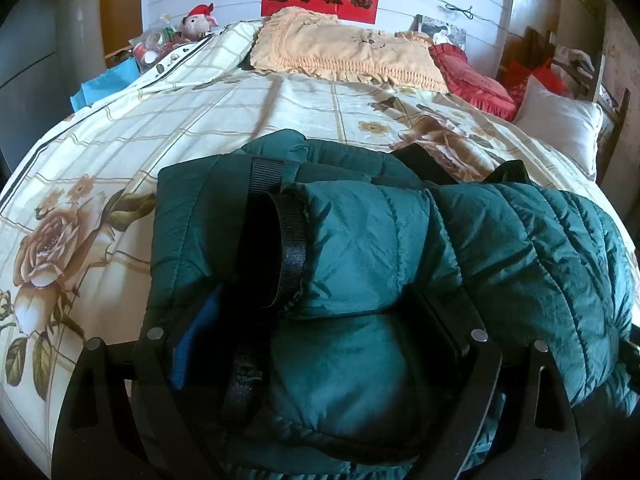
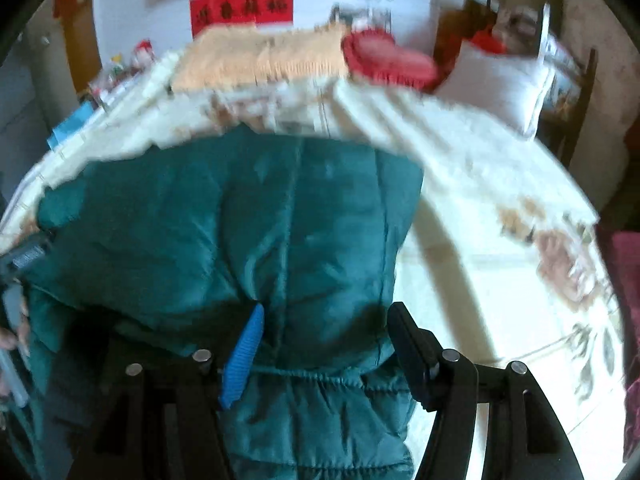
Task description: Fold large clothes
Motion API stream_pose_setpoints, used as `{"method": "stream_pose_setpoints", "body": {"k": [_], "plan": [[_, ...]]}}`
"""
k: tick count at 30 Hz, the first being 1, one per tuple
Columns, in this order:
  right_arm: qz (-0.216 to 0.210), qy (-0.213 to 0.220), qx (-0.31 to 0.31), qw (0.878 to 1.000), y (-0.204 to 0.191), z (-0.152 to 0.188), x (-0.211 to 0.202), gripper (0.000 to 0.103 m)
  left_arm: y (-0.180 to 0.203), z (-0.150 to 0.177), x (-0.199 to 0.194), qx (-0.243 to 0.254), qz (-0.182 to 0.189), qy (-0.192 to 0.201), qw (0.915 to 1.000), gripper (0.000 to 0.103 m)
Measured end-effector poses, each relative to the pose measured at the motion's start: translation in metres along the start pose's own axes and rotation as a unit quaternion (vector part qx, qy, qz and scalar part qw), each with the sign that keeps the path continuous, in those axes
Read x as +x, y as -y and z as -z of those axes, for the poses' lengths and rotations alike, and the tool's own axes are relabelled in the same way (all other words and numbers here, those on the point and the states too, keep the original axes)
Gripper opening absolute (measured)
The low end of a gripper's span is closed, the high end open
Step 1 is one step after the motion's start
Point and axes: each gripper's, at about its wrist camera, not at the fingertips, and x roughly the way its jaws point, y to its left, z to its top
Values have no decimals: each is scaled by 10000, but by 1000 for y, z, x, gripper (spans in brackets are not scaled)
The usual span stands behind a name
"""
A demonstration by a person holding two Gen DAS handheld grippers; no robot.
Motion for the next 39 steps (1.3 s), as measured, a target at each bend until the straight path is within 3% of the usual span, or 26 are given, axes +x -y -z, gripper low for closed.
{"method": "stream_pose_setpoints", "body": {"k": [8,15,29,39], "plan": [[-81,210,-2,9997,1,4,-39,63,-8,2,-33,163,-277,95,9994,91],[-424,173,66,9989,11,31,-81,70,-24,19,-91,189,-143,198,9995,91],[-456,-293,-2,9985,16,116,-111,74,-63,99,-168,125,-364,166,9991,91],[-429,-471,227,9977,34,158,-125,79,-78,144,-195,32,-313,-7,9995,91]]}}
